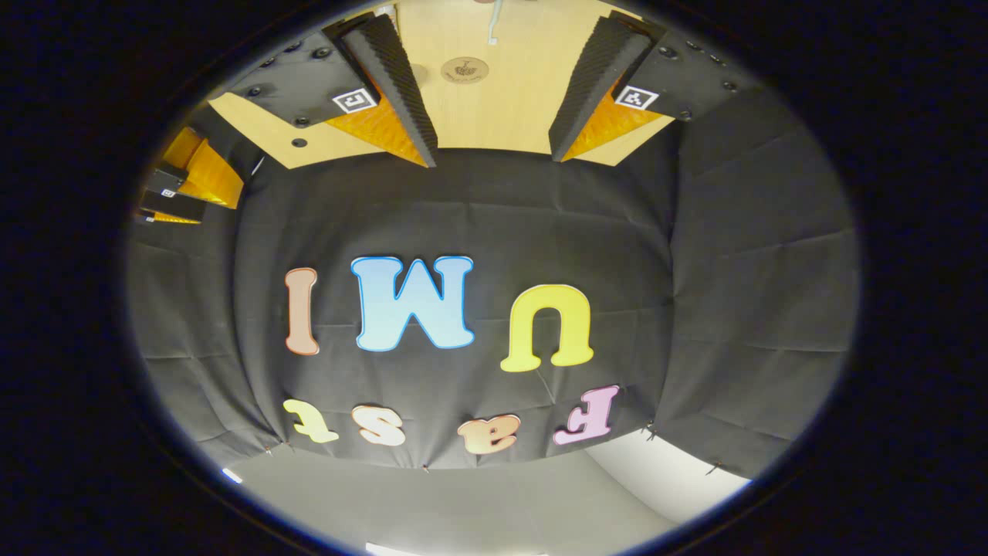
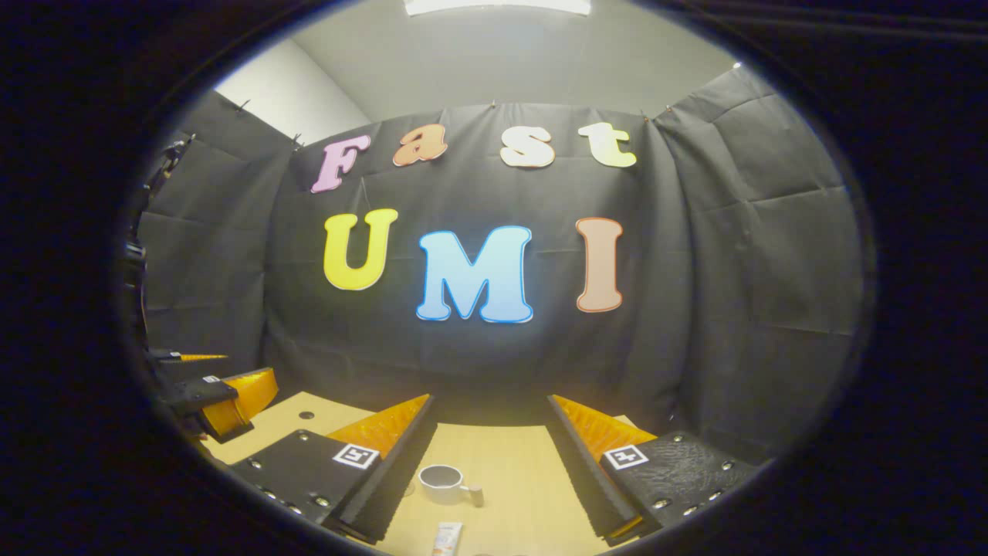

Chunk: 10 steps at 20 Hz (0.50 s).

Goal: Put the toothbrush and toothpaste on the desktop into the cup, then pick up the cup and place it on the coaster on the desktop.

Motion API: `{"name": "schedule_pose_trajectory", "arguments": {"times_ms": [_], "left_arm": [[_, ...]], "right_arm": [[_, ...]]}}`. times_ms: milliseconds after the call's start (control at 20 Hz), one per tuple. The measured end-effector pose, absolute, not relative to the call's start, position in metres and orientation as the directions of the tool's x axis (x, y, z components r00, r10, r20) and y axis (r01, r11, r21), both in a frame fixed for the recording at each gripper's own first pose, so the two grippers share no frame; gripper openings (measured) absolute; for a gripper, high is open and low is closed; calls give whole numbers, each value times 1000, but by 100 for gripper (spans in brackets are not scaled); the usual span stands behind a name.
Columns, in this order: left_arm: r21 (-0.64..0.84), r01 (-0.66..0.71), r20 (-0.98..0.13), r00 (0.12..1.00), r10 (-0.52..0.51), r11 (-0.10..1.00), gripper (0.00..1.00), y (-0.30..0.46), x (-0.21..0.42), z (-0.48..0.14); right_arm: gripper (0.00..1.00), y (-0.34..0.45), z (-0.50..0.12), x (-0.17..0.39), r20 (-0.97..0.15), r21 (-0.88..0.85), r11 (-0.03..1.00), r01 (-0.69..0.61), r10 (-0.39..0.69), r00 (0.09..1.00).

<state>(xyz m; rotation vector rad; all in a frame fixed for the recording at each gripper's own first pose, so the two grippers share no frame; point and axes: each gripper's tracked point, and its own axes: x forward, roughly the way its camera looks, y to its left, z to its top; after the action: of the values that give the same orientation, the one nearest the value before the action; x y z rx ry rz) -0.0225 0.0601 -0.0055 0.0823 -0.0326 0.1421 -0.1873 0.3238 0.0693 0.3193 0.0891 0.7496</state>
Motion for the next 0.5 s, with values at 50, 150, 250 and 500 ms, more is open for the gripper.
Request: {"name": "schedule_pose_trajectory", "arguments": {"times_ms": [50,150,250,500], "left_arm": [[75,-137,37,990,135,988,96,60,-22,-6],[71,-119,21,993,118,990,95,58,-21,-9],[72,-107,11,994,107,992,96,55,-19,-13],[115,-87,57,995,81,990,96,49,-27,2]], "right_arm": [[90,325,72,-190,44,330,674,-661,688,724],[90,329,72,-193,35,343,660,-668,702,711],[90,335,71,-199,30,338,646,-685,719,694],[90,339,82,-207,66,301,641,-706,724,686]]}}
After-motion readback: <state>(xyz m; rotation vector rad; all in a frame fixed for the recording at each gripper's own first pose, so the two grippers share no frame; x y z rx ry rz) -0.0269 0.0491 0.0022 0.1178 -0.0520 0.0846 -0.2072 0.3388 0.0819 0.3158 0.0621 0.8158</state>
